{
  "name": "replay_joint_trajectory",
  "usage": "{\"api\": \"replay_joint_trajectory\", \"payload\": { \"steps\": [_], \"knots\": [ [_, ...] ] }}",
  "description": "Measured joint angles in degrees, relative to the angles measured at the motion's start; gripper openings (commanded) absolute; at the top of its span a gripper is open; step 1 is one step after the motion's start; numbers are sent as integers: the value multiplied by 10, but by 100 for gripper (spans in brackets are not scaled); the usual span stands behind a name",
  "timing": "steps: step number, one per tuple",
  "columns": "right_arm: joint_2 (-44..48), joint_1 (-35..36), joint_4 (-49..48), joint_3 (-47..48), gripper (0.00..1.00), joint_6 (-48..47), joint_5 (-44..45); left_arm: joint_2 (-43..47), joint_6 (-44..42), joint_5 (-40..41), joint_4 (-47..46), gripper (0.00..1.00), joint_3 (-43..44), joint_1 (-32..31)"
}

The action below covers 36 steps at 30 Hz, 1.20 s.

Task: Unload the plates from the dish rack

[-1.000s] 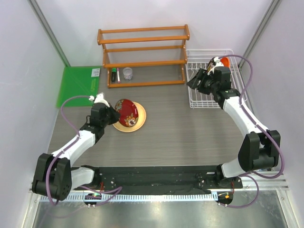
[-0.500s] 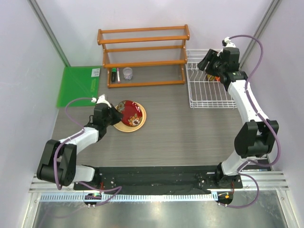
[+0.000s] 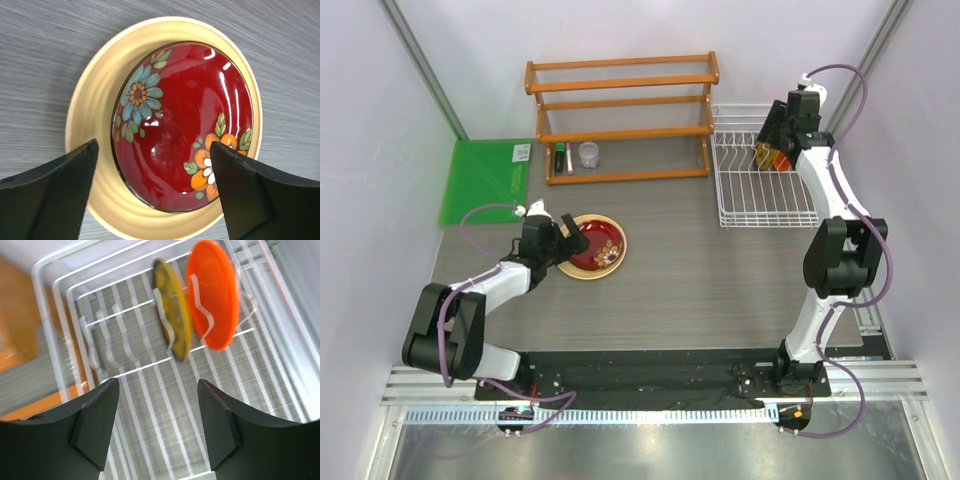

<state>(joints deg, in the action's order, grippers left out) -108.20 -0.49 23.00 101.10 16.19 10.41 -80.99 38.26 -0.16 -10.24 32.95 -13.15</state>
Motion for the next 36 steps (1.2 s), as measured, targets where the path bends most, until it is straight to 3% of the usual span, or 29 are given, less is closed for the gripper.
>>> {"api": "replay_joint_trajectory", "payload": {
  "steps": [8, 15, 27, 36],
  "knots": [
    [-128, -22, 25, 144, 65, -39, 45, 98, -16, 4, 74, 99, 12, 0],
    [-234, -22, 40, 245, 59, -71, 54, 172, -32, -63, 87, 99, 63, 0],
    [-297, -21, 60, 299, 1, -124, 82, 172, -34, -122, 89, 99, 72, -1],
    [-297, 1, 61, 300, 1, -185, 130, 159, -34, -128, 88, 100, 70, -3]
  ]
}}
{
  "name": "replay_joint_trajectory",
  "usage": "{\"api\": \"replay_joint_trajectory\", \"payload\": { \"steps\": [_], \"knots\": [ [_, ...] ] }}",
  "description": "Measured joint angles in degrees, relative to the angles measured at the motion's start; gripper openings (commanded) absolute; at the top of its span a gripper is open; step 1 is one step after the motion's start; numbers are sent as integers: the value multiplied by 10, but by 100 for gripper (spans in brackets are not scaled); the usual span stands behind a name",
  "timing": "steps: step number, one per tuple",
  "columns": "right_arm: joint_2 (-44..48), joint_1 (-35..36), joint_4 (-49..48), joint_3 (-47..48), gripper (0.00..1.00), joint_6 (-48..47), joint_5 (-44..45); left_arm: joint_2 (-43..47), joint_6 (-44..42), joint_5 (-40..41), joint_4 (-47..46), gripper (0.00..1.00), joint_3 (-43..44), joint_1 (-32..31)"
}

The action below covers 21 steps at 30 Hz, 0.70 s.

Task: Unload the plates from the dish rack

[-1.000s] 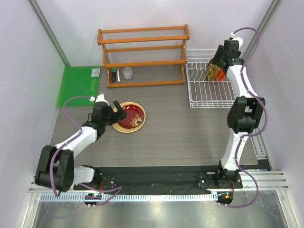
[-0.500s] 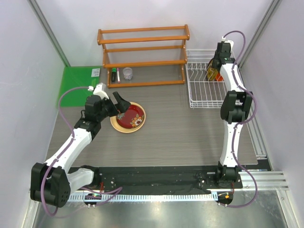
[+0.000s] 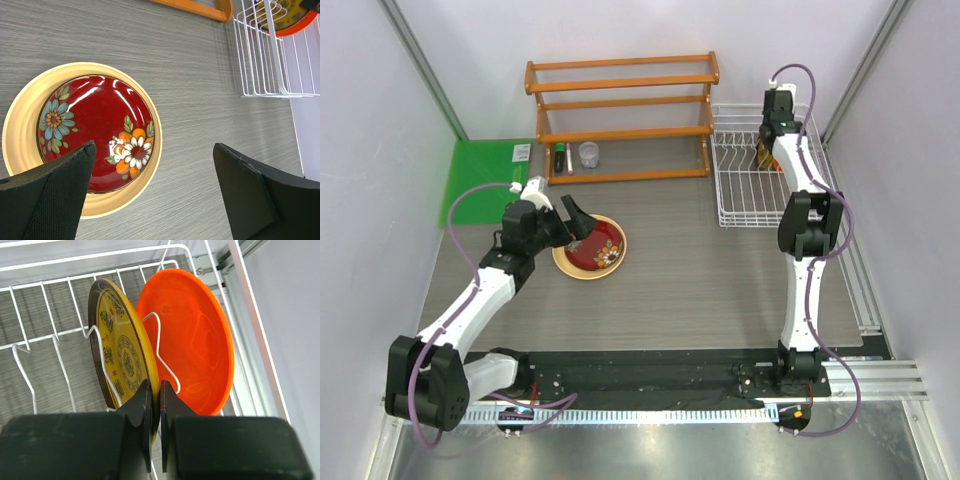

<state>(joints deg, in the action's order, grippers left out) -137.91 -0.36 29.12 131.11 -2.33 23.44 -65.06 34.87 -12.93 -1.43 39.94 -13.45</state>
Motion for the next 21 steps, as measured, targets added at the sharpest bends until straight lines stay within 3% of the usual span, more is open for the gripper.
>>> {"api": "replay_joint_trajectory", "payload": {
  "steps": [4, 10, 21],
  "knots": [
    [7, 35, -18, -12, 1, -38, 80, -9, 0, 2, 0, 99, 0, -2],
    [88, 87, -63, -118, 1, -84, 206, -14, -5, 3, 0, 99, 0, -5],
    [389, 98, -96, -288, 1, -45, 221, -23, -5, -4, -1, 99, 0, -5]
  ]
}}
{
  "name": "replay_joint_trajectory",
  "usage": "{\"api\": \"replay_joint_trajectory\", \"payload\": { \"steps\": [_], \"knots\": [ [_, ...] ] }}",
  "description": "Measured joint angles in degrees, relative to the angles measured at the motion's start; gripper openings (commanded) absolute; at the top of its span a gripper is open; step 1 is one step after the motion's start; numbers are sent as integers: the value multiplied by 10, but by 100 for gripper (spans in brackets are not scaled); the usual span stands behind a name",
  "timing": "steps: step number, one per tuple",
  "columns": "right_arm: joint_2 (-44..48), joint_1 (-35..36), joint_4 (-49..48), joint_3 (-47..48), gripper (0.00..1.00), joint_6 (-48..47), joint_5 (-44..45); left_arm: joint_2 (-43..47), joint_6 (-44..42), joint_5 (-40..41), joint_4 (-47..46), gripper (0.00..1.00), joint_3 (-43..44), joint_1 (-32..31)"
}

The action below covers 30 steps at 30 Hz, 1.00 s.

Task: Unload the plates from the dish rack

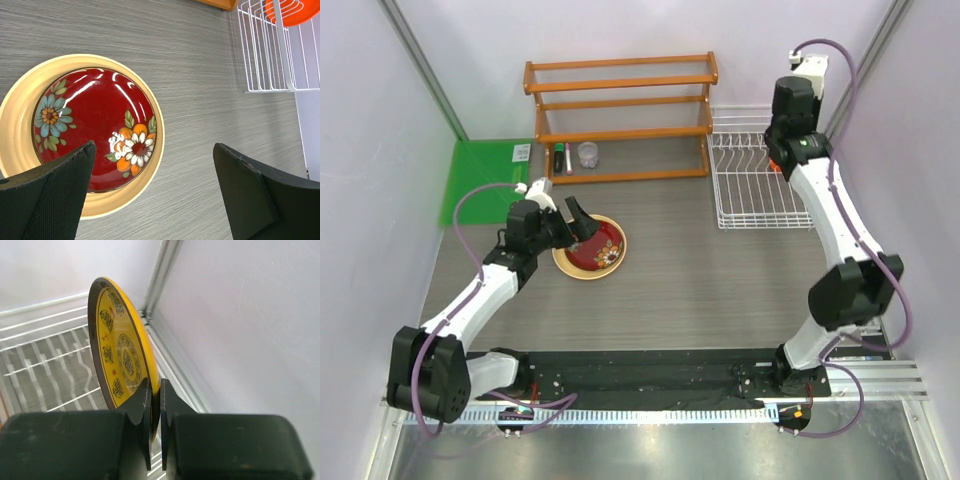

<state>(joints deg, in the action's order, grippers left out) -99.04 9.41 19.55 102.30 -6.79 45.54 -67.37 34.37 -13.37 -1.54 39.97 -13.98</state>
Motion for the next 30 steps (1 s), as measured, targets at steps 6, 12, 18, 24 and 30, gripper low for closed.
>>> {"api": "replay_joint_trajectory", "payload": {
  "steps": [6, 12, 18, 24, 30],
  "knots": [
    [144, 12, 18, -136, 1, 107, -155, -23, 15, -38, -33, 100, 6, -3],
    [210, 33, 14, -275, 1, 208, -345, -41, 45, -89, -96, 99, 10, -8],
    [229, 47, -50, -412, 1, 313, -514, -82, 76, -122, -166, 99, 10, -26],
    [229, 88, -127, -483, 1, 395, -597, -124, 105, -135, -234, 100, 2, -52],
    [228, 133, -205, -500, 1, 448, -637, -155, 118, -134, -276, 99, 1, -74]
  ]
}}
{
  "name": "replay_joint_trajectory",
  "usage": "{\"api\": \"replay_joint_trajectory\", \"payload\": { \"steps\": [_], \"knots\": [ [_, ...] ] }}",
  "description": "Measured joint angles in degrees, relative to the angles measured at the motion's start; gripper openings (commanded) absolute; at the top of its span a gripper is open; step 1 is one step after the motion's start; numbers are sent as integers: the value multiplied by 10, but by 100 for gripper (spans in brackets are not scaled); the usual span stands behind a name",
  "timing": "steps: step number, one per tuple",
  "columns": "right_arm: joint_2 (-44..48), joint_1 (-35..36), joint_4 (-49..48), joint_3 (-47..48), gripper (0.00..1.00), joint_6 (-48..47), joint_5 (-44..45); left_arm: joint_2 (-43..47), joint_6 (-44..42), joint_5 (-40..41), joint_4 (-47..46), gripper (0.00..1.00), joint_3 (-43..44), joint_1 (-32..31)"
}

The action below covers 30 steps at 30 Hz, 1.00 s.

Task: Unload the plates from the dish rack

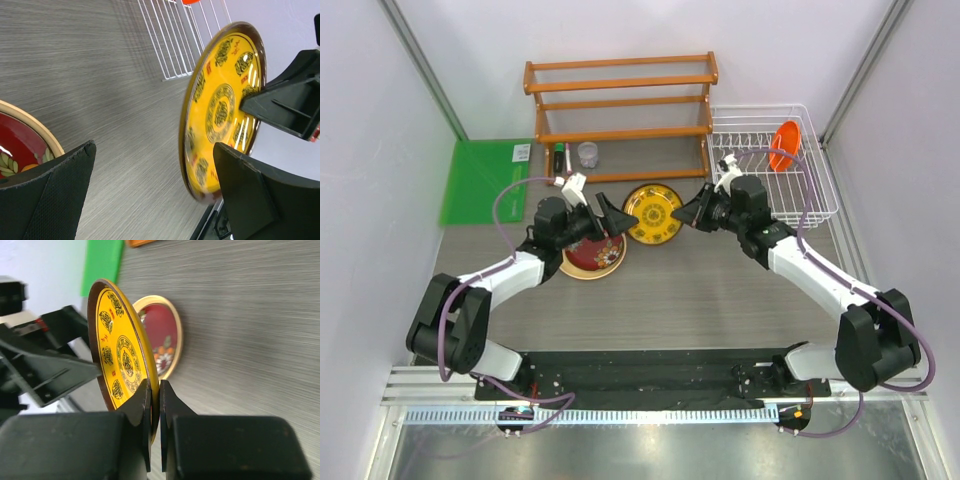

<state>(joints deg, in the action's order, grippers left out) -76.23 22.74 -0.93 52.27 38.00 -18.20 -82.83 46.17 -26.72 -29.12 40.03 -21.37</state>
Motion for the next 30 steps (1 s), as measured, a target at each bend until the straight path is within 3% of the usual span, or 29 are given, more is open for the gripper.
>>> {"api": "replay_joint_trajectory", "payload": {
  "steps": [3, 4, 6, 7, 10, 11, 14, 15, 18, 30],
  "knots": [
    [-2, 15, -30, -7, 1, 22, -13, -7, 3, 1, -12, 78, 0, -3],
    [-3, 17, -39, -9, 1, 29, -18, -9, 5, 1, -15, 58, 0, -4],
    [-10, 21, -57, -16, 1, 39, -20, -10, 14, -3, -27, 38, 0, -5],
    [-13, 22, -62, -20, 1, 45, -21, -10, 15, -5, -35, 22, 0, -7],
    [-26, 21, -78, -31, 2, 59, -26, -10, 23, -7, -47, 0, 0, -12],
    [-29, 19, -84, -34, 4, 63, -29, -10, 35, -14, -51, 0, 0, -10],
    [-37, 14, -103, -35, 25, 70, -40, -9, 60, -18, -60, 0, 0, -5],
    [-38, 14, -105, -35, 38, 72, -40, -9, 61, -19, -61, 0, 0, -5],
    [-42, 18, -87, -31, 57, 67, -38, 1, 38, 2, -42, 0, 0, -10],
    [-6, 1, 67, 54, 63, -62, 100, 117, -72, 226, 188, 0, -14, -10]
  ]
}}
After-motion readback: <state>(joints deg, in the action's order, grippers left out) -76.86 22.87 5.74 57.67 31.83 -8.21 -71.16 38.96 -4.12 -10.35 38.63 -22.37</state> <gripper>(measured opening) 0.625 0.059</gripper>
